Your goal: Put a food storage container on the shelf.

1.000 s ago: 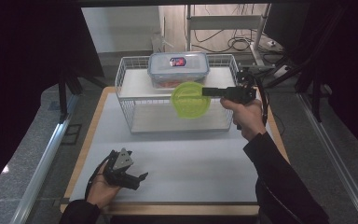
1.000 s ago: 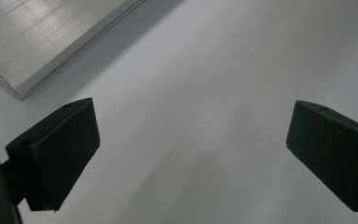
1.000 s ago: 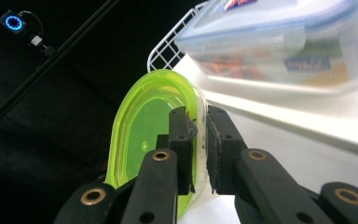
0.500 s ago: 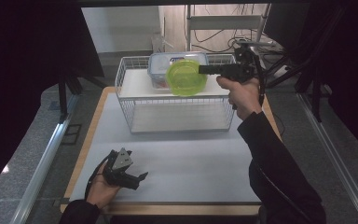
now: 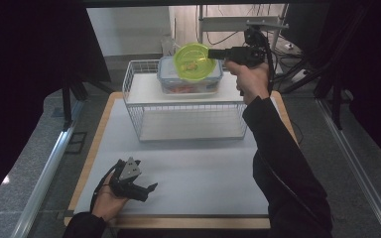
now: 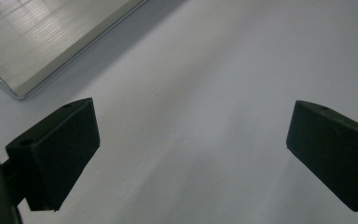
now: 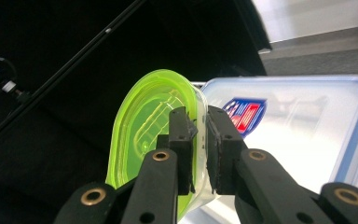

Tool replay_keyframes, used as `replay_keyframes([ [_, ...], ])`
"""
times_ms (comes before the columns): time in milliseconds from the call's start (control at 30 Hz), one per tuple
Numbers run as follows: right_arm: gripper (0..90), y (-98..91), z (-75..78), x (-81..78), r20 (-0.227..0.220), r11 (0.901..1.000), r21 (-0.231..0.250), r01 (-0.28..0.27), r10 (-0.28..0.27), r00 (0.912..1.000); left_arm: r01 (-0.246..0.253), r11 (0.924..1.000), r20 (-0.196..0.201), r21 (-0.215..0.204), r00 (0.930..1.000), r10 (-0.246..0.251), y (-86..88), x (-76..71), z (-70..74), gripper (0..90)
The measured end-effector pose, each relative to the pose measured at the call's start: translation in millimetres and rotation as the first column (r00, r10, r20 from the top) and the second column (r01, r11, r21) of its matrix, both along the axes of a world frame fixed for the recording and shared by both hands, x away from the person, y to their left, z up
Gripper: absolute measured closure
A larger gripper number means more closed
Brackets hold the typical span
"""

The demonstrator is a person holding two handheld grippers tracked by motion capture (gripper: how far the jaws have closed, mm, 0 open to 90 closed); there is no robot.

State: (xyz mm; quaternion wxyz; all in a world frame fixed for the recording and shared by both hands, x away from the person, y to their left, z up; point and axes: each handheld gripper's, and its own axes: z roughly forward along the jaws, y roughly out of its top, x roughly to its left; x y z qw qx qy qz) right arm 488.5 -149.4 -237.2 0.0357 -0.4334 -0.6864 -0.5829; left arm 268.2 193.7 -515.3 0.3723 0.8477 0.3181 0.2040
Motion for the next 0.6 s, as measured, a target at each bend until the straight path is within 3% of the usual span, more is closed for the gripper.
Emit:
replay_keyframes([
  [400, 81.7, 16.2, -3.2, 34.8, -0.034, 0.9963, -0.014, 0.085, -0.086, 0.9957, 0.009, 0.9999, -0.005, -0.011, 0.9999, -0.009, 0.2, 0.2, -0.4, 2.5],
  [600, 81.6, 21.0, -9.3, 47.6, -0.075, 0.9941, 0.009, 0.108, -0.107, 0.9914, 0.013, 0.9998, -0.006, -0.013, 0.9999, -0.013, -0.1, 0.1, -0.5, 2.5],
])
